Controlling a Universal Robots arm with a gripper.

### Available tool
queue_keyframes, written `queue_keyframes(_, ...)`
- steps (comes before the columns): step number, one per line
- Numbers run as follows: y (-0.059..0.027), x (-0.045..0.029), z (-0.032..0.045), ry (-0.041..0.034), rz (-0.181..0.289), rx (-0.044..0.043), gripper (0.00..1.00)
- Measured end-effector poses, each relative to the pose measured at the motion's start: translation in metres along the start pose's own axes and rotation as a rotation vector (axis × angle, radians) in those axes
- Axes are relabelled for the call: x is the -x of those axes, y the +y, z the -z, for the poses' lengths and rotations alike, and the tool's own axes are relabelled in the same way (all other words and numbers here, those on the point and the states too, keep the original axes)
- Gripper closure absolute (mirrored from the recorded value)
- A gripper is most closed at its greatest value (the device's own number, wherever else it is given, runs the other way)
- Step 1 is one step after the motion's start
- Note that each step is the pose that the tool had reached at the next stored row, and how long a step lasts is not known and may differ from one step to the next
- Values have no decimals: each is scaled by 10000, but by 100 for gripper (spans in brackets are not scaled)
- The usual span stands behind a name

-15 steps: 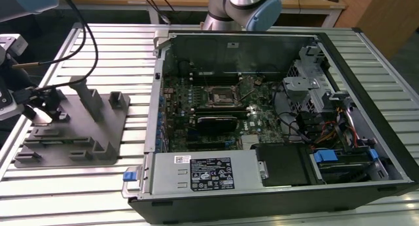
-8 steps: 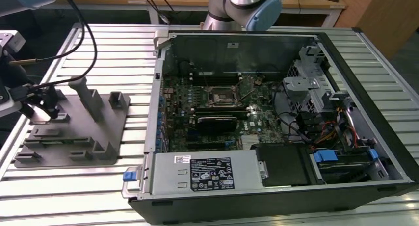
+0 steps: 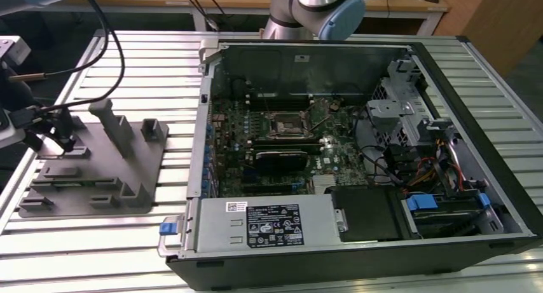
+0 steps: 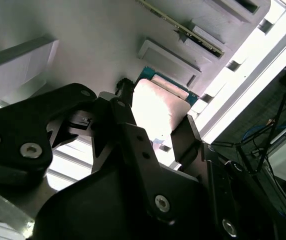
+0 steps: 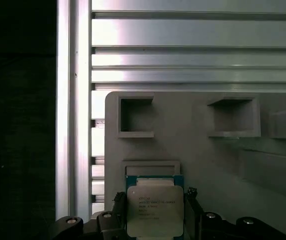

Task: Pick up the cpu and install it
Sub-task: 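Pick up the cpu and move it towards the insertion slot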

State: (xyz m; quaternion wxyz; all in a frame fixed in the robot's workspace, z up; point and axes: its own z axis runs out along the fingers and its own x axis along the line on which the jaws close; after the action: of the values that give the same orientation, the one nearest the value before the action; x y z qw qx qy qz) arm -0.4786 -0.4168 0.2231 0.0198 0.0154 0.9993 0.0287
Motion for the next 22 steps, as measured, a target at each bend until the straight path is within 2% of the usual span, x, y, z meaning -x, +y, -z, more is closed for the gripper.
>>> queue_keyframes(22, 9, 6, 160, -14, 1, 0, 46)
